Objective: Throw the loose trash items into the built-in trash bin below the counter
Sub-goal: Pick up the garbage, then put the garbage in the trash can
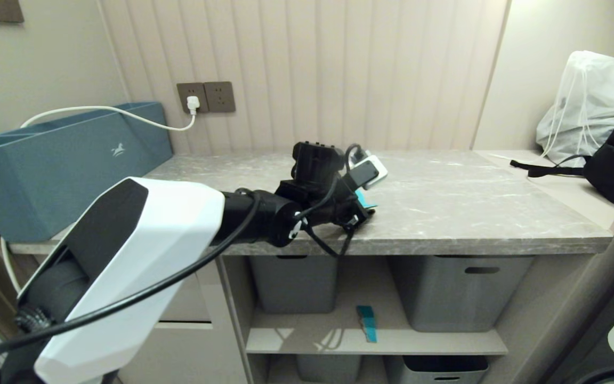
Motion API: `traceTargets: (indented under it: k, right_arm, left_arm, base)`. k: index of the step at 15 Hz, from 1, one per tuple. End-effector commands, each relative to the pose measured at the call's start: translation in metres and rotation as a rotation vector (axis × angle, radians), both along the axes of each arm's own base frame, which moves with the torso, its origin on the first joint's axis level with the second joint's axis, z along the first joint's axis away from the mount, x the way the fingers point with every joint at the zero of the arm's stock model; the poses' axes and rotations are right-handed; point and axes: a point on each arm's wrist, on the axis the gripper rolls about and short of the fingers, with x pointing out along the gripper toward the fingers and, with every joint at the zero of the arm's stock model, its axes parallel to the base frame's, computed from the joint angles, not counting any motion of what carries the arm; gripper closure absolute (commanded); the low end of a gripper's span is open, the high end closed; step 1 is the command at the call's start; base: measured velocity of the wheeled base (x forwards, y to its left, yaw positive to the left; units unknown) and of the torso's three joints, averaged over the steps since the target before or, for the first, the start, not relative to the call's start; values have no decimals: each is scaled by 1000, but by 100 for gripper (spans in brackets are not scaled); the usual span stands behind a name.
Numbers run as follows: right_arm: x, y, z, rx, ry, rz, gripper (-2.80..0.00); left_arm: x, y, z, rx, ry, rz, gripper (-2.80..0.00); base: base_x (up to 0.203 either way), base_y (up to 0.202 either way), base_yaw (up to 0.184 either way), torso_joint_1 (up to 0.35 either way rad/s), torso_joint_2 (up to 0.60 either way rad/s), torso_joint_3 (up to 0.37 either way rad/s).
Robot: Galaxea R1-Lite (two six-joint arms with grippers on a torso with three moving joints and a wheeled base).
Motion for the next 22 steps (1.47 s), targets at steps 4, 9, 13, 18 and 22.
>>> traceTargets:
  k: [4,9,13,18,22]
  right_arm:
    - [0,0,0,-1,0,0,0]
    - [0,0,0,-1,0,0,0]
    - [0,0,0,-1,0,0,0]
    - [0,0,0,-1,0,0,0]
    - [0,0,0,0,0,0,0]
  left_arm:
    - [-2,2,-6,19,17,0,0]
    - [-8,0,3,-9,20,-4,0]
    - [-20,3,23,-25,-7,-12,0]
    - [-46,20,48,-27,-22,5,0]
    - [-76,59,103,-303,85,167,0]
  base:
    - [0,0,0,0,0,0]
    - [0,0,0,0,0,0]
    - [0,0,0,0,0,0]
    - [0,0,0,0,0,0]
    - [0,0,0,0,0,0]
